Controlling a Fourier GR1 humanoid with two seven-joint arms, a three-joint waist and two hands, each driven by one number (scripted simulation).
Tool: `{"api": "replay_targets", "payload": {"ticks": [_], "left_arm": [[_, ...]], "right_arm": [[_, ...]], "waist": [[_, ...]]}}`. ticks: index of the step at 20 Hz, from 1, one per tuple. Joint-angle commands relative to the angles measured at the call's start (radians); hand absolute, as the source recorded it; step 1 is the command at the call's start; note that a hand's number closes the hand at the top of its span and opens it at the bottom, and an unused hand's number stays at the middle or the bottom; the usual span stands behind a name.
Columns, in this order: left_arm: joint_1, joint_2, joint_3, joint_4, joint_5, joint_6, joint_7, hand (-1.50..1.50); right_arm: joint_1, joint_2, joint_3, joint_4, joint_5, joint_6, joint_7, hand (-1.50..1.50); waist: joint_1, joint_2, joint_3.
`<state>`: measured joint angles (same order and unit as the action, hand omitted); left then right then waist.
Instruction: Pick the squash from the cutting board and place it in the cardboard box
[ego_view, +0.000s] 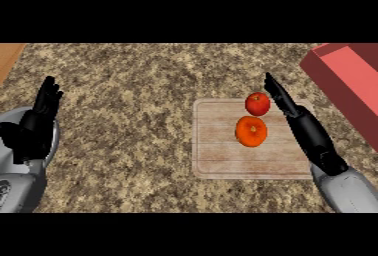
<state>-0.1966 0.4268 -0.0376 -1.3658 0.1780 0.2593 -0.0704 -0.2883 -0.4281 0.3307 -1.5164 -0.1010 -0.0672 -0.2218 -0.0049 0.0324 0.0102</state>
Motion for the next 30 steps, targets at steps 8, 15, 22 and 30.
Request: {"api": "replay_targets", "payload": {"ticks": [8,15,22,30], "left_arm": [[0.041,-0.110,0.005,-0.095,0.133,-0.012,0.093,0.00],[0.066,-0.155,-0.063,-0.238,0.105,0.028,0.221,0.00],[0.058,-0.160,-0.062,-0.239,0.104,0.028,0.211,0.00],[0.106,-0.147,-0.063,-0.267,0.081,0.013,0.226,0.00]], "right_arm": [[0.295,-0.082,-0.369,0.199,-0.009,-0.380,0.166,1.50],[0.420,-0.085,-0.349,-0.120,0.093,-0.468,0.176,-1.50],[0.408,-0.381,-0.216,-0.260,0.142,-0.159,0.542,-1.50],[0.249,-0.464,-0.239,-0.533,-0.060,0.023,1.012,-1.50]], "waist": [[-0.061,-0.037,-0.012],[-0.007,-0.037,-0.011],[-0.006,-0.036,-0.016],[0.006,-0.035,-0.012]]}}
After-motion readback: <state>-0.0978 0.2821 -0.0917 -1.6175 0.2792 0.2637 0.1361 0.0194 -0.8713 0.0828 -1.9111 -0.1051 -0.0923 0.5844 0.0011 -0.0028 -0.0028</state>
